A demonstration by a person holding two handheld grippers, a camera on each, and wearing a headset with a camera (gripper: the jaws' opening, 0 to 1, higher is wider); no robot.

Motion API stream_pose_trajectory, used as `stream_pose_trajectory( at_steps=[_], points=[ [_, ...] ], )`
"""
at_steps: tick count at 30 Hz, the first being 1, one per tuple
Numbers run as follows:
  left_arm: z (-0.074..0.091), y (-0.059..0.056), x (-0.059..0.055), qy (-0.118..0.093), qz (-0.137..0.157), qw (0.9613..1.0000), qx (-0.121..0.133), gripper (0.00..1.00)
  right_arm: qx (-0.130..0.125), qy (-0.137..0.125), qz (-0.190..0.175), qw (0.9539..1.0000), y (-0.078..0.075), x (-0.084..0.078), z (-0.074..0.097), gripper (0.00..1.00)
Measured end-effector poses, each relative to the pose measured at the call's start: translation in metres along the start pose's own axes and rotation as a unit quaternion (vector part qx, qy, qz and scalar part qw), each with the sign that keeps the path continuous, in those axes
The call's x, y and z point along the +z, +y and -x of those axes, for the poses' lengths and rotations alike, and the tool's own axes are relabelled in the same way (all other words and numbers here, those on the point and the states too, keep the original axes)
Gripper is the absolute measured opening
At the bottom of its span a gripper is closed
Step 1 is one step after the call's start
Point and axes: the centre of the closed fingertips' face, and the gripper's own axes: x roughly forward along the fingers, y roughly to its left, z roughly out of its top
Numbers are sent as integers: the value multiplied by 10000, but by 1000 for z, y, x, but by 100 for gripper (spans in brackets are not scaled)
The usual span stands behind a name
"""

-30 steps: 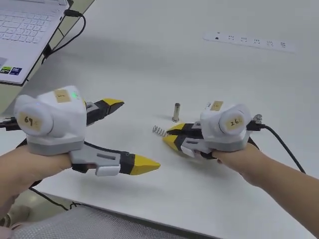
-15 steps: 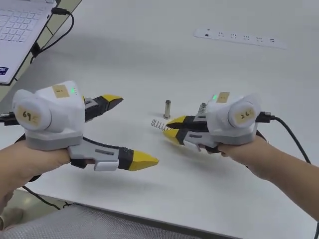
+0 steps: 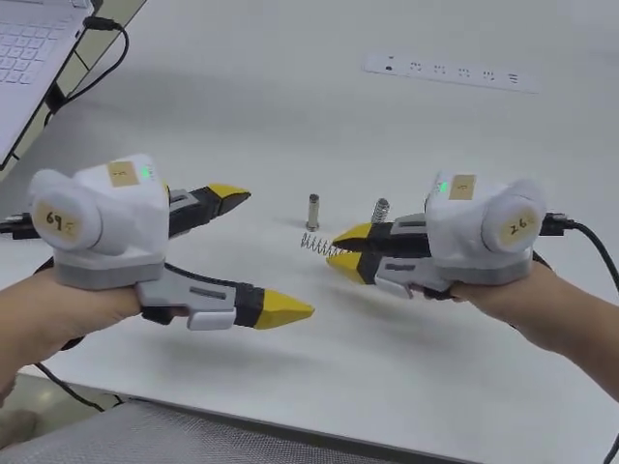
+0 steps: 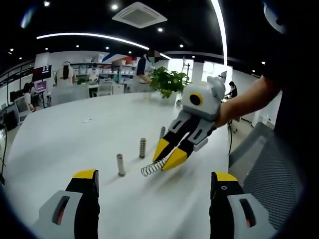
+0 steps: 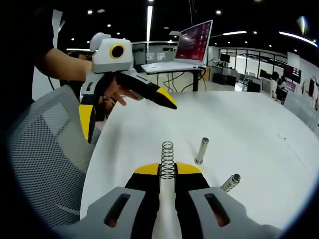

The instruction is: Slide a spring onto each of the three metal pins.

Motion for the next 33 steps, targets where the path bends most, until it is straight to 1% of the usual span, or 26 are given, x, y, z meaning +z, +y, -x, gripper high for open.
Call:
stream_pose_trajectory(
  at_steps=[6, 9, 12, 15, 16, 17, 20, 23, 26, 27, 29, 31, 33],
  points=[
    [-9, -4, 1, 2, -10, 9999, -166, 83, 48, 59, 109, 9999, 2, -3, 6, 8],
    [-15, -5, 4, -57, 58, 9995, -300, 73, 70, 68, 154, 9998, 4, -3, 10, 8],
    [-19, -4, 5, -76, 43, 9993, -357, 67, 161, 124, 255, 9995, 7, -6, 15, 8],
    [-25, -8, 9, -154, 88, 9985, -518, 58, 206, 169, 333, 9991, 8, -9, 19, 8],
    [-27, -9, 9, -144, 99, 9983, -548, 53, 222, 164, 328, 9991, 8, -8, 20, 8],
    [-29, -12, 7, -98, 90, 9979, -628, 50, 231, 151, 319, 9991, 8, -8, 22, 8],
    [-34, -18, 5, -8, 33, 9971, -756, 45, 230, 90, 283, 9993, 7, -5, 25, 8],
    [-37, -22, 5, 1, 1, 9964, -844, 41, 250, 55, 284, 9993, 8, -3, 27, 8],
    [-39, -26, 6, 2, -6, 9954, -953, 33, 324, 52, 306, 9990, 11, -2, 29, 8],
    [-40, -27, 6, 15, 5, 9951, -991, 30, 364, 73, 342, 9987, 12, -2, 30, 8],
    [-42, -29, 5, 60, 118, 9938, -1105, 27, 418, 80, 377, 9984, 14, -2, 31, 8],
    [-44, -32, 5, 36, 38, 9936, -1130, 25, 443, 51, 386, 9983, 15, -2, 33, 8],
    [-45, -37, 5, 40, 38, 9924, -1228, 21, 469, -4, 357, 9983, 17, 1, 35, 8]
  ],
)
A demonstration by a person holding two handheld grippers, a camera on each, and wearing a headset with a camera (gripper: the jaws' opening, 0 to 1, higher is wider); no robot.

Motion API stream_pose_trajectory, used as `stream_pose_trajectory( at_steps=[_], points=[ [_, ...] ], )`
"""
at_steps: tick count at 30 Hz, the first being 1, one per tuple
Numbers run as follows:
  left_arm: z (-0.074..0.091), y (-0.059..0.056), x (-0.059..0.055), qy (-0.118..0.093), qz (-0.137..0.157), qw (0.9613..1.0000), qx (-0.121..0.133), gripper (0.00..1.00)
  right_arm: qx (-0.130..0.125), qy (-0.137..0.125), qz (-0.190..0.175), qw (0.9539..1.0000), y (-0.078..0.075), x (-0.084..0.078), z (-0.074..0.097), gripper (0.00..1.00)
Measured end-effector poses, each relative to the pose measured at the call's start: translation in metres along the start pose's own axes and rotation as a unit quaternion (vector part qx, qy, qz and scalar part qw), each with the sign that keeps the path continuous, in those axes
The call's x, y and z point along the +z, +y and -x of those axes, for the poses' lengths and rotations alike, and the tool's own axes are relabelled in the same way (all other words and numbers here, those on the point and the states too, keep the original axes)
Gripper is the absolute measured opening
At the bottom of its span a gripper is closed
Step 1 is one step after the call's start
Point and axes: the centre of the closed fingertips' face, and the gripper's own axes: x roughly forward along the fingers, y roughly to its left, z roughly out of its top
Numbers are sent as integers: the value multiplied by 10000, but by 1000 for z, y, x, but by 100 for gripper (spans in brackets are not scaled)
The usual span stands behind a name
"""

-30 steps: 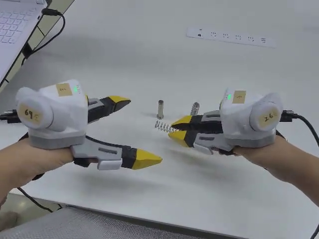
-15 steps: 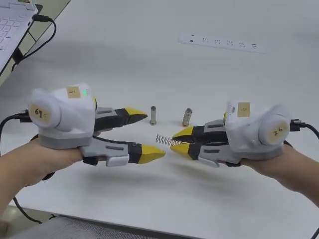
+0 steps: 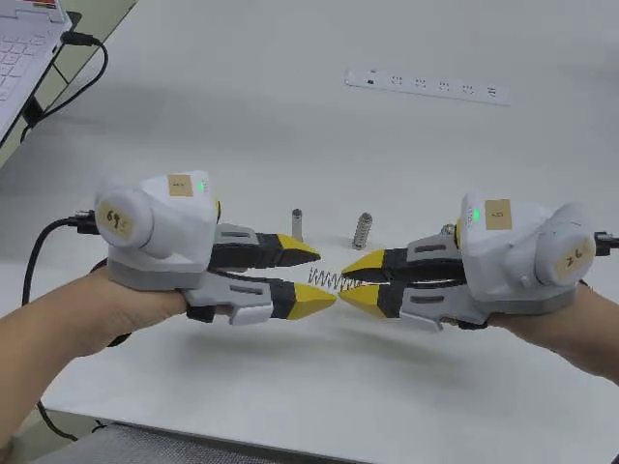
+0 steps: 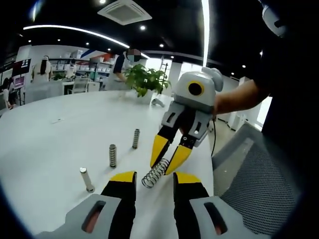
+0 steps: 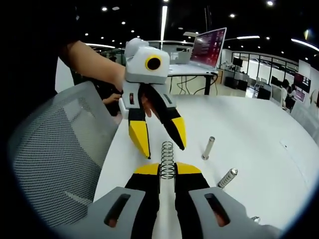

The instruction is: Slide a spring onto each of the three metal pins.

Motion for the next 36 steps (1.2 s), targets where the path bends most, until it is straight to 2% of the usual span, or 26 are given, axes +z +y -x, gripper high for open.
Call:
stream_pose_trajectory(
  at_steps=[5, 13, 23, 36],
  points=[
    [-2, -4, -1, 19, -11, 10000, -91, 16, 65, -2, 63, 10000, 3, 2, 4, 8],
    [-5, -8, 5, -27, -45, 9998, -191, 9, 138, -92, 10, 9999, 7, 5, 11, 8],
    [-6, -16, 10, -117, -70, 9992, -365, 7, 298, -257, -17, 9992, 11, 9, 18, 7],
    [-3, -21, 17, -178, -226, 9985, -471, 4, 274, -371, -153, 9988, 14, 16, 21, 8]
  ],
)
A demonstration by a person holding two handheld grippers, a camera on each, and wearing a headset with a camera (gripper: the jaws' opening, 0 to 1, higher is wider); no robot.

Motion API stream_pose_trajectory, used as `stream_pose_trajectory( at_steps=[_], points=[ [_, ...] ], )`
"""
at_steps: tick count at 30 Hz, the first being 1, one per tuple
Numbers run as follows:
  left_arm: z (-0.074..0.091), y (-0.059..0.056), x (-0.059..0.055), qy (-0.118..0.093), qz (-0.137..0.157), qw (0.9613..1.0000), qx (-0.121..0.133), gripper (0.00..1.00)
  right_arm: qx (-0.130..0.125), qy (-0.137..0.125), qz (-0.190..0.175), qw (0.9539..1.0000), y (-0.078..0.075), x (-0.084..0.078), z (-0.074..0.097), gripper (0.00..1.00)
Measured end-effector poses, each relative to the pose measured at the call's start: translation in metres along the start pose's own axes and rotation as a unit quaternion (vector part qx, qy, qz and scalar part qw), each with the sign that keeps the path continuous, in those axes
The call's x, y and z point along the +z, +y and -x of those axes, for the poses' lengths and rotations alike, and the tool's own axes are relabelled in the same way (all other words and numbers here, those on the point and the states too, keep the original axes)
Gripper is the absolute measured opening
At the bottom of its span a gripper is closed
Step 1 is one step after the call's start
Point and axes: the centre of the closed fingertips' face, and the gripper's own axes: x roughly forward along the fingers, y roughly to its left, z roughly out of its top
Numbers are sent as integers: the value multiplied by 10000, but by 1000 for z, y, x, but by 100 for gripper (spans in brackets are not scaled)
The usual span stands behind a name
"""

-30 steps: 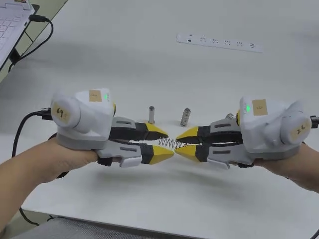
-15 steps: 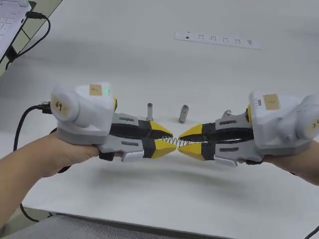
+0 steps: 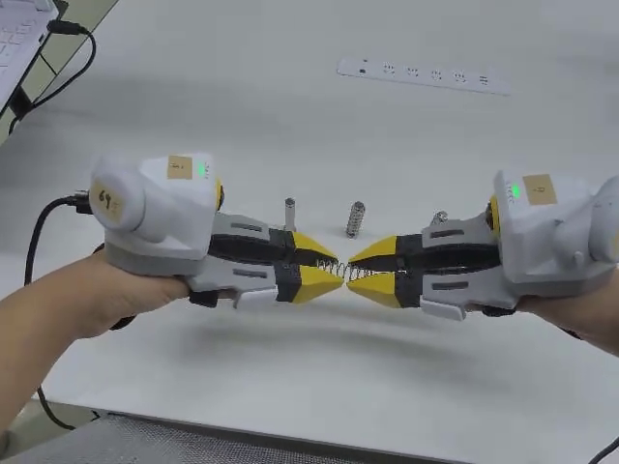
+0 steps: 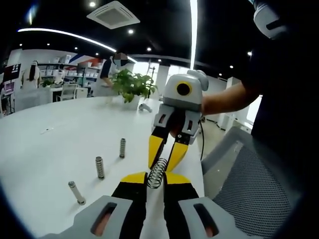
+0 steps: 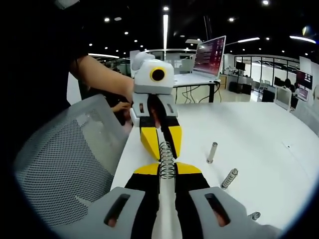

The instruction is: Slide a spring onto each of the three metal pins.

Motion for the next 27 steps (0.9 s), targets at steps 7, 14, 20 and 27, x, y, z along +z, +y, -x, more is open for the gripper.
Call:
stream_pose_trajectory(
  at_steps=[7, 14, 20, 27],
  points=[
    [-1, -2, 0, -8, 22, 10000, -21, 4, -46, -20, -332, 9994, 0, -1, 2, 10],
    [1, -2, 2, -35, 73, 10000, -19, 4, -77, 62, -260, 9996, -1, -5, 6, 9],
    [3, 0, 4, -55, 114, 9999, -6, 4, -105, -21, -309, 9995, -2, -2, 6, 8],
    [3, -1, 3, -54, 164, 9998, -17, 4, -60, -43, -239, 9997, -2, 0, 7, 7]
  ],
)
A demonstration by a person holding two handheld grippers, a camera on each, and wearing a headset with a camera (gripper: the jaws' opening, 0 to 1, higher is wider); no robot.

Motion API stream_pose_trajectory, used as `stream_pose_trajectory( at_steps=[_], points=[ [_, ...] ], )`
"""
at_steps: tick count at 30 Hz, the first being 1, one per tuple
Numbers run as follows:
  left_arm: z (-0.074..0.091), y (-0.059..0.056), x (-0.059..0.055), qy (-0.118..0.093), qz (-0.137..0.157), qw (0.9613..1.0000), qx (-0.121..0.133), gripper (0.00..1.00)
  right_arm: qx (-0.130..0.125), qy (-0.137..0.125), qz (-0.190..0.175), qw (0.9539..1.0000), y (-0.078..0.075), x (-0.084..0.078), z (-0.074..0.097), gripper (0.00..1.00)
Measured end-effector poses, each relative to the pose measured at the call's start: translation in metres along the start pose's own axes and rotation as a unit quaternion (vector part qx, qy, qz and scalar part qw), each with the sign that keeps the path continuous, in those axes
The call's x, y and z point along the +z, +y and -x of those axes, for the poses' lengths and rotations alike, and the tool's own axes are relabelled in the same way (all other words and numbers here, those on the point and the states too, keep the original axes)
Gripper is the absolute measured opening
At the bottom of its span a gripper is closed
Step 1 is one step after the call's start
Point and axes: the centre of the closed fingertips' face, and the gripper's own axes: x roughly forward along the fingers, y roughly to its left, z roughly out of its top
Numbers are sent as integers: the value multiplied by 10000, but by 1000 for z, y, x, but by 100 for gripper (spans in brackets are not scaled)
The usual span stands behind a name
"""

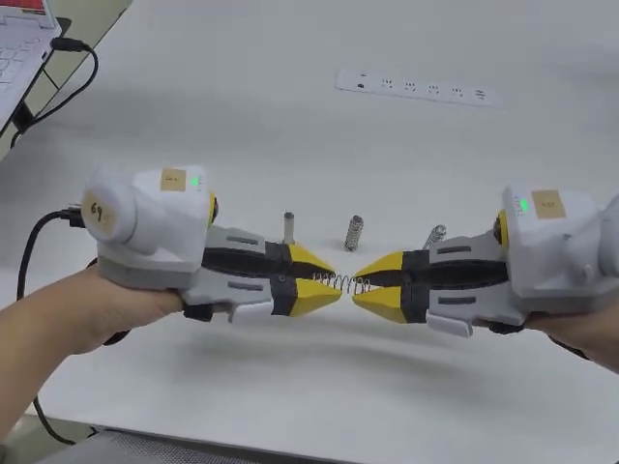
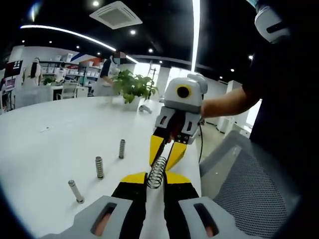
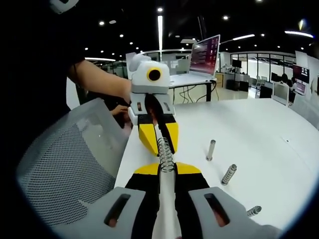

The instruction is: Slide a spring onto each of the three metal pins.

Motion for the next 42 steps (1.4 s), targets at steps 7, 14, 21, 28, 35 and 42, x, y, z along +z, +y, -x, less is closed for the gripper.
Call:
stream_pose_trajectory(
  at_steps=[7, 14, 21, 28, 35, 42],
  points=[
    [0, 2, -6, 153, -104, 9998, 54, 3, 23, -144, -25, 9999, -1, 6, 3, 7],
    [0, 3, -4, 120, -113, 9998, 70, 3, -11, -153, 34, 9999, -2, 8, 3, 7],
    [0, 4, -5, 125, -110, 9998, 88, 3, -12, -222, 43, 9997, -1, 13, 3, 7],
    [0, 4, -10, 200, -133, 9997, 111, 3, 4, -359, 14, 9994, 1, 21, 1, 7],
    [-5, 3, -13, 276, -176, 9994, 120, 3, 66, -662, 5, 9978, 6, 39, -3, 8],
    [-8, 0, -10, 211, -177, 9996, 94, 2, 61, -806, 104, 9967, 9, 48, -10, 8]
  ],
)
